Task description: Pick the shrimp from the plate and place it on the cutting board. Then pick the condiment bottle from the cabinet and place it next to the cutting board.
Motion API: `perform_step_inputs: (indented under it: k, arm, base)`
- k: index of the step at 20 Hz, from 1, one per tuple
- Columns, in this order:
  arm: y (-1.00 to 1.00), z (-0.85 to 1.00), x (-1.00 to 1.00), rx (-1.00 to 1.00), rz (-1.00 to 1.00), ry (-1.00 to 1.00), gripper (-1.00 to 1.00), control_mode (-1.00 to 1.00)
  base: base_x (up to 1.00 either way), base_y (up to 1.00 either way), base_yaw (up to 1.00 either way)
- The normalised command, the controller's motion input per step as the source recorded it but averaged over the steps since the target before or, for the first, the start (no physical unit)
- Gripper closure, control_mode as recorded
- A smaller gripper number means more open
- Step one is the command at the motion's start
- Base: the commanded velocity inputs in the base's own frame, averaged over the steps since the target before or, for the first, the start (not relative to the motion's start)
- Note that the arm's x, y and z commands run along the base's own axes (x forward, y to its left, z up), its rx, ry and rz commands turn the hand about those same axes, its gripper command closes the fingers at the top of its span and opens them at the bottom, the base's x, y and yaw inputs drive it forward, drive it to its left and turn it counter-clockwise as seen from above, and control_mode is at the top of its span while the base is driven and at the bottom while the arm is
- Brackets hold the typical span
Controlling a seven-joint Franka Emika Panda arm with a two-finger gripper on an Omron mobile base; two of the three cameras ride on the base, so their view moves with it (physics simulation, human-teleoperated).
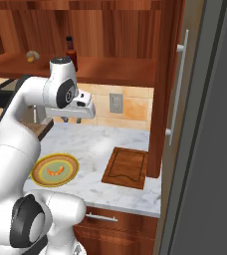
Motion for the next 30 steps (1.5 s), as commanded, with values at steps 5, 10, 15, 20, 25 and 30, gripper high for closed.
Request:
perform_step_inputs:
  k: [5,10,15,20,25,30]
  arm:
    - [0.01,-0.03,-0.16,0.00,0.00,0.00,-1.00,-1.00]
    - [0.15,-0.08,-0.36,0.00,0.00,0.00,-1.00,-1.00]
    - [0.22,-0.13,-0.41,0.00,0.00,0.00,-1.00,-1.00]
    - [0.23,-0.14,-0.40,0.00,0.00,0.00,-1.00,-1.00]
    - [0.11,-0.16,-0.42,0.00,0.00,0.00,-1.00,-1.00]
    - [0.04,-0.12,-0.35,0.00,-0.03,0.00,-1.00,-1.00]
  base:
    - [0.00,0.00,0.00]
    - [0.00,0.00,0.00]
    - [0.00,0.00,0.00]
    - [0.00,0.00,0.00]
    - [0.00,0.00,0.00]
    - [0.00,0.00,0.00]
